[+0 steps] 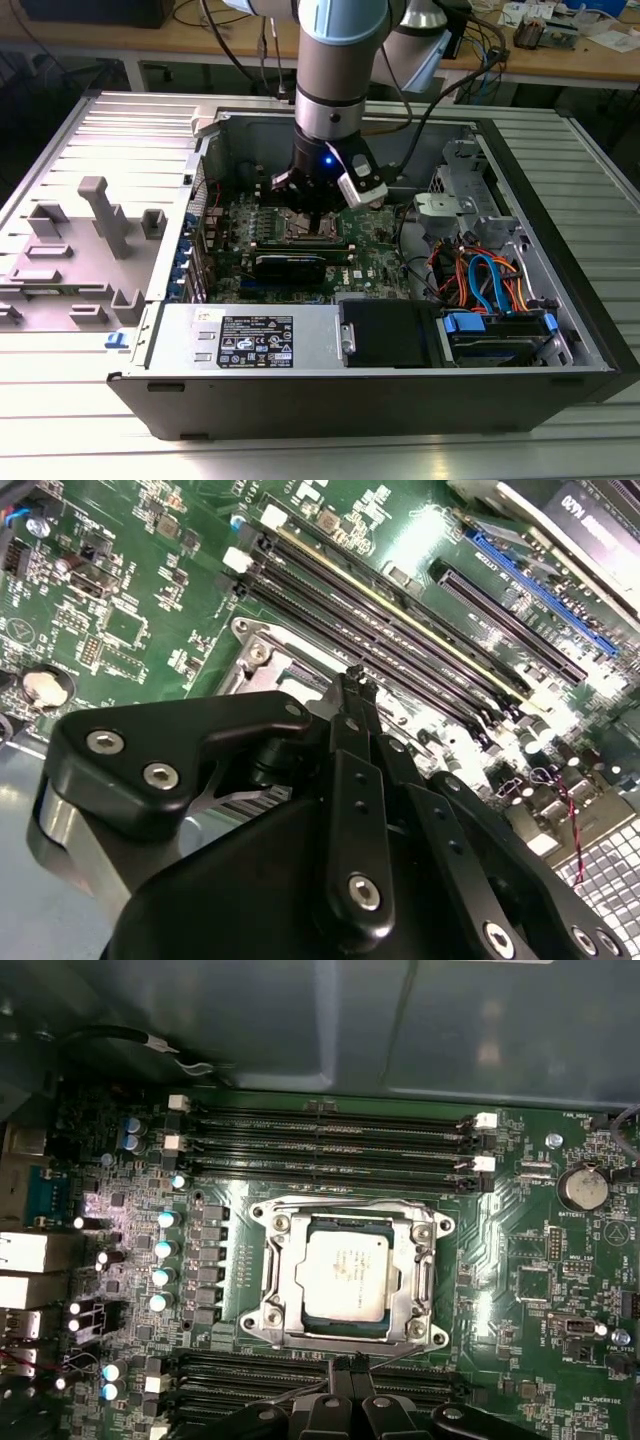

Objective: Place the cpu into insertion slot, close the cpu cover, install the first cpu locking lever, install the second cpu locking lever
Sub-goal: 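Install the second cpu locking lever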

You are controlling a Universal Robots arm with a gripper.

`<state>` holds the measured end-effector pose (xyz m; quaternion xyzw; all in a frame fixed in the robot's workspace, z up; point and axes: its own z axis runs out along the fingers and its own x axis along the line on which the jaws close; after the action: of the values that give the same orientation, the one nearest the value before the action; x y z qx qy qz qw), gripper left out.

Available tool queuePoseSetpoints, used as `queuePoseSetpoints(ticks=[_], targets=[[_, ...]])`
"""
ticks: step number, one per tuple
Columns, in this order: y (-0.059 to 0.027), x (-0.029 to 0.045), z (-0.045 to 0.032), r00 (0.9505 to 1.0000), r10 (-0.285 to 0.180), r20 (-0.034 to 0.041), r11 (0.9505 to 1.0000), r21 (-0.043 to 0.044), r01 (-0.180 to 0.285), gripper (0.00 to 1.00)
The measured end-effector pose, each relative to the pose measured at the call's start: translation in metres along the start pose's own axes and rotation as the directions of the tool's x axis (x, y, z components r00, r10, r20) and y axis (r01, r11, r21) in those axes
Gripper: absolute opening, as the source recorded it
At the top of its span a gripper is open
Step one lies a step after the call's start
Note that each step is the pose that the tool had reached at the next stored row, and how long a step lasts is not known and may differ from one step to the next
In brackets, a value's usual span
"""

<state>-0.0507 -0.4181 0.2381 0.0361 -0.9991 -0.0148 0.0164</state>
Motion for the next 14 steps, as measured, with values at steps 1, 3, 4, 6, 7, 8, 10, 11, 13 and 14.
queuePoseSetpoints(ticks=[1,3,4,6,7,8,10,11,13,14], targets=[[0.0,0.0005,0.0,1.0,-0.003,-0.0007,1.0,0.0001,0.003,0.11],[0.0001,0.0015,0.0001,1.0,-0.007,-0.0021,1.0,0.0001,0.007,0.11],[0.0001,0.0024,0.0004,0.9999,-0.01,-0.0027,1.0,0.0,0.01,0.11],[0.0004,0.0064,0.0016,0.9999,-0.012,-0.0028,0.9999,-0.0001,0.012,0.11],[0.0004,0.0077,0.0021,0.9999,-0.012,-0.0029,0.9999,0.0,0.012,0.11],[0.0006,0.0089,0.0027,0.9999,-0.012,-0.0028,0.9999,-0.0002,0.012,0.11],[0.0006,0.011,0.0041,0.9999,-0.013,-0.0029,0.9999,-0.0004,0.013,0.11],[0.0007,0.0121,0.0048,0.9999,-0.014,-0.0028,0.9999,-0.0007,0.014,0.11],[0.0009,0.0154,0.0068,0.9998,-0.017,-0.0028,0.9998,-0.0019,0.017,0.11],[0.0009,0.0164,0.0074,0.9998,-0.019,-0.0029,0.9998,-0.0021,0.019,0.11]])
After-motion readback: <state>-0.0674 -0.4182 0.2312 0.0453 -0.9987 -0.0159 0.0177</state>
